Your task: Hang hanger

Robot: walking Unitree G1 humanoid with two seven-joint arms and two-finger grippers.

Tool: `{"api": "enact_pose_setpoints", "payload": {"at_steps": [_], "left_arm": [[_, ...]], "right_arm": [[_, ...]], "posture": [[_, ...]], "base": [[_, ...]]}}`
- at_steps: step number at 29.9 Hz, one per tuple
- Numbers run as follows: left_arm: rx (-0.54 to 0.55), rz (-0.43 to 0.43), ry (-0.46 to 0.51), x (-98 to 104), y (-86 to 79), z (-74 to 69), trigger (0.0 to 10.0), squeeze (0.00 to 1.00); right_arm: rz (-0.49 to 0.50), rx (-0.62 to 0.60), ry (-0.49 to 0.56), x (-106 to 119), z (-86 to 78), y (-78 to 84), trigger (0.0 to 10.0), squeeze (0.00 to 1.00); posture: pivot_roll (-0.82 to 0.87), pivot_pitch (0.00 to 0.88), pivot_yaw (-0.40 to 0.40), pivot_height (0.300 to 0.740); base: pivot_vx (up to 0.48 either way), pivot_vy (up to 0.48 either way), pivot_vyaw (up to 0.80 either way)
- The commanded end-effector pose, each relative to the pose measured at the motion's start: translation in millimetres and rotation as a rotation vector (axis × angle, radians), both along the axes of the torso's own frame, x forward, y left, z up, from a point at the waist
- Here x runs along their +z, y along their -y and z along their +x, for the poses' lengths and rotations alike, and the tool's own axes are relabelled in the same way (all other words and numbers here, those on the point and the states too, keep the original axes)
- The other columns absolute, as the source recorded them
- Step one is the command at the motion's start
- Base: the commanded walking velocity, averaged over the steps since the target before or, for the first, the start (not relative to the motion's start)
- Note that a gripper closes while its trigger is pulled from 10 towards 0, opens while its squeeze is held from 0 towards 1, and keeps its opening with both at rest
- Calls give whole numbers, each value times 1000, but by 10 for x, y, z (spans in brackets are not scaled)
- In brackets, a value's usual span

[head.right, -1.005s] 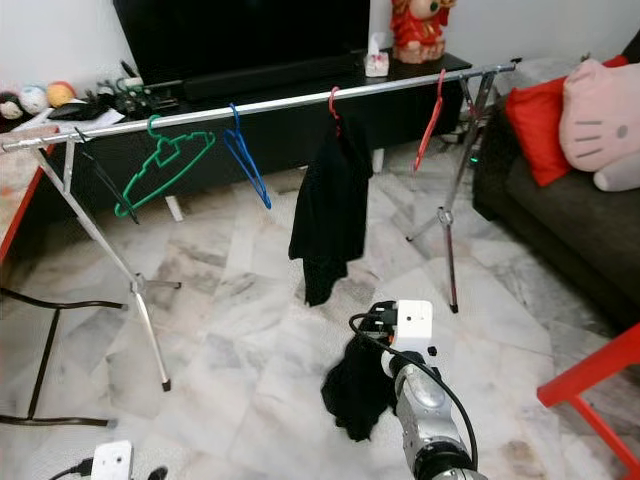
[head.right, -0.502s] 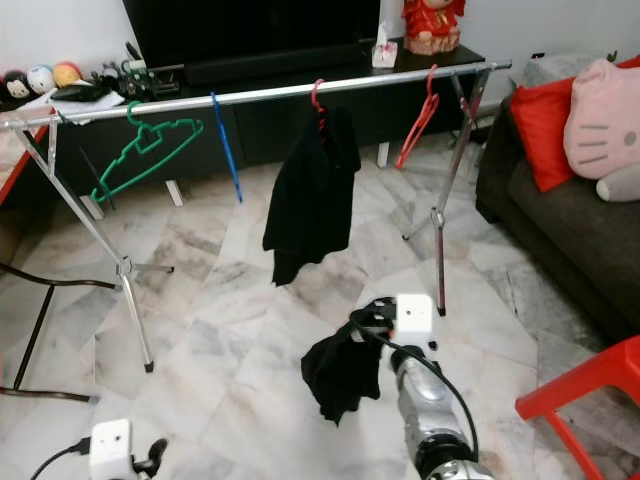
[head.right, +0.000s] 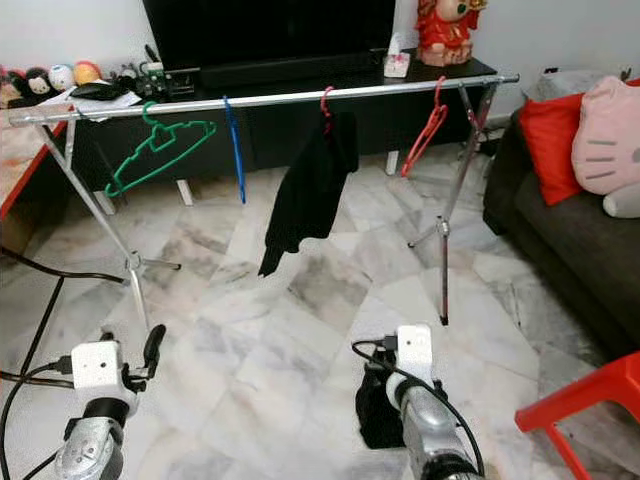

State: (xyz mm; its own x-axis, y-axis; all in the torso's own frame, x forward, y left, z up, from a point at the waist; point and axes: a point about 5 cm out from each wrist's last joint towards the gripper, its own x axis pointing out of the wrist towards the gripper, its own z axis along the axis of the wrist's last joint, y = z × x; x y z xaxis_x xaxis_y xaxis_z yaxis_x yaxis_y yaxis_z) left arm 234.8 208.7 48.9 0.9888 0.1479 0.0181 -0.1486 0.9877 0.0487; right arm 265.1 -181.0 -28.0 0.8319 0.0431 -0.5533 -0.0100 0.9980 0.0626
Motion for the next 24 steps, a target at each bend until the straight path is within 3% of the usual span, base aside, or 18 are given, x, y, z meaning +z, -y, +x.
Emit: {"api": "enact_pose_setpoints", "payload": {"at_steps": [1,6,17,24], "left_arm": [[-3,-11,12,59,15,13,10000,0],[-32,-17,10,110,82,15,10000,0],[-50,-40,6,176,135,85,10000,0],[-54,-52,-1,208,163,79,10000,0]], "right_arm": [[-16,4,-12,-8,-6,20,10000,0],[-1,-21,1,7,12,16,10000,0],[-2,-74,115,201,201,74,10000,0],[-1,-72,118,212,216,65,10000,0]], "posture": [[-138,0,46,740],[-151,0,54,740],[-157,0,59,740],[-157,0,59,740]], "base": [[0,0,0],[100,0,0],[350,0,0],[374,0,0]]}}
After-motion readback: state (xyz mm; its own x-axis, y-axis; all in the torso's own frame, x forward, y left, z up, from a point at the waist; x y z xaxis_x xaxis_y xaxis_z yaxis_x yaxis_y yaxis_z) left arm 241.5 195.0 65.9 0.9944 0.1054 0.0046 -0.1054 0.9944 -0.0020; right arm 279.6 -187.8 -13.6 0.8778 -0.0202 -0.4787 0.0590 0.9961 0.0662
